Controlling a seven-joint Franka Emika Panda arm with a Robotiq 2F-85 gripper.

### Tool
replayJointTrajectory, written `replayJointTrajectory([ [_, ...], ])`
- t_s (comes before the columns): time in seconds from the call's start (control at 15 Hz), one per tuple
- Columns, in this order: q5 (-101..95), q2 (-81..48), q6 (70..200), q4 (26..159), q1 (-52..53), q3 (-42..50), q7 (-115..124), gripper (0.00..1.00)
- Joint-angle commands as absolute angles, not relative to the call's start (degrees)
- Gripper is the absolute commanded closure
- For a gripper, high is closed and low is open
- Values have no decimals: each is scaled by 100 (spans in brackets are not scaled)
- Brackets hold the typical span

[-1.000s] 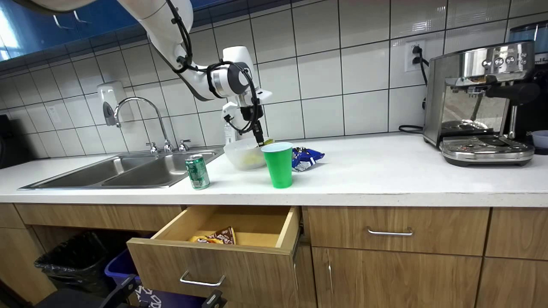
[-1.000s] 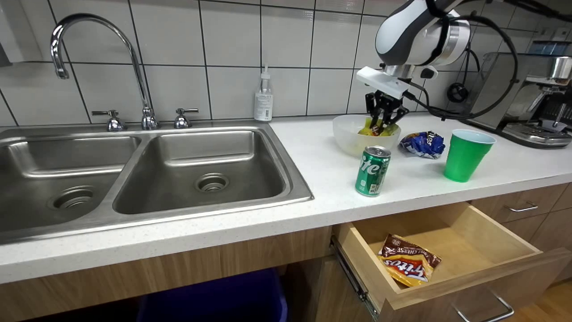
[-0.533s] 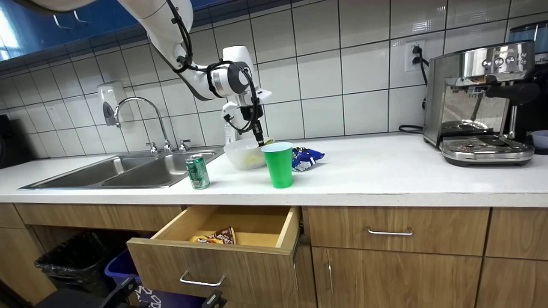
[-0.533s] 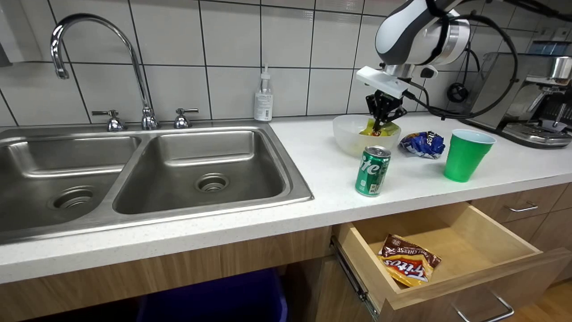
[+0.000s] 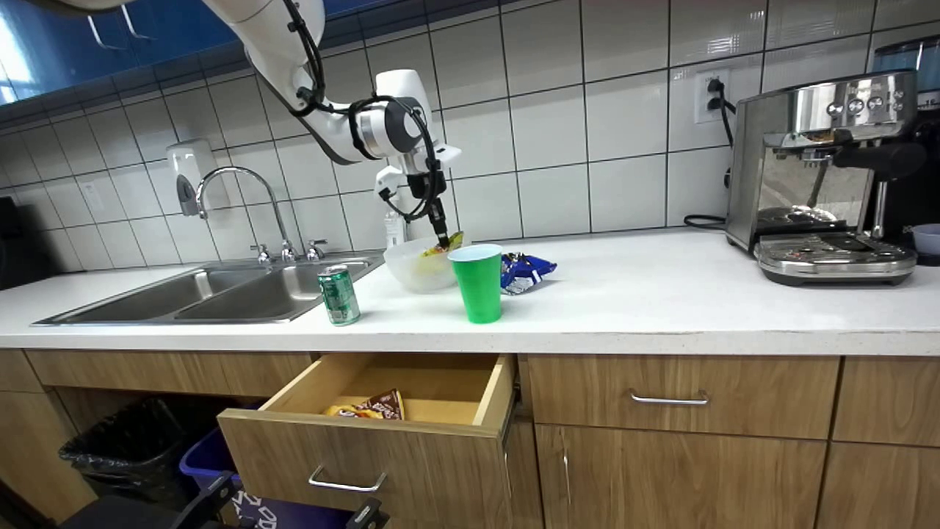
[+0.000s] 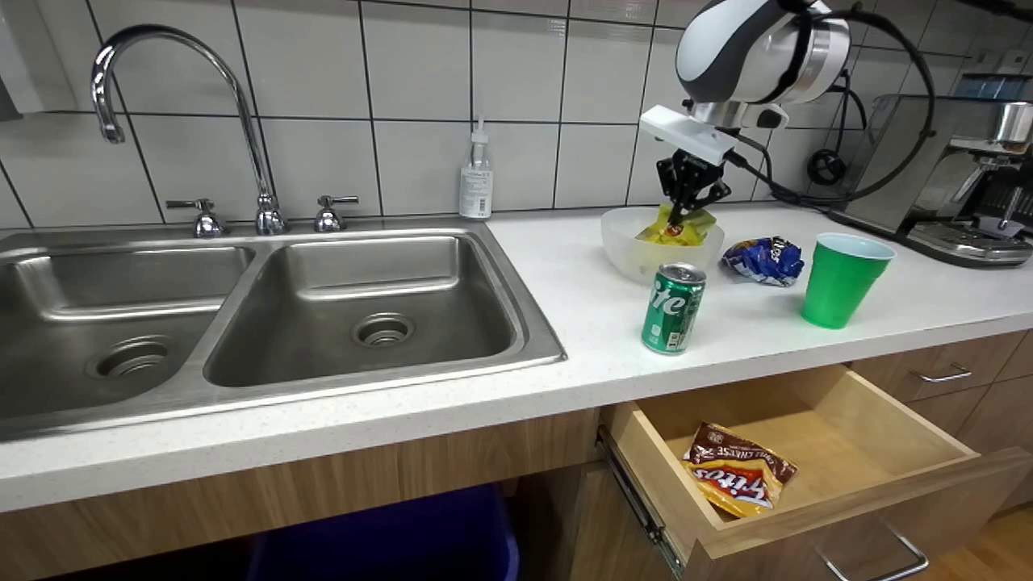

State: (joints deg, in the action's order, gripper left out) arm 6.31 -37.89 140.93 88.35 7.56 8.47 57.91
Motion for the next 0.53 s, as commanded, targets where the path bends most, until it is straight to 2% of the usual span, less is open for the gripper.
replayJointTrajectory([
  [0.0,570,-3353,14050,9063,725,748,5747,100],
  [0.47,554,-2778,14187,9429,689,737,5729,100],
])
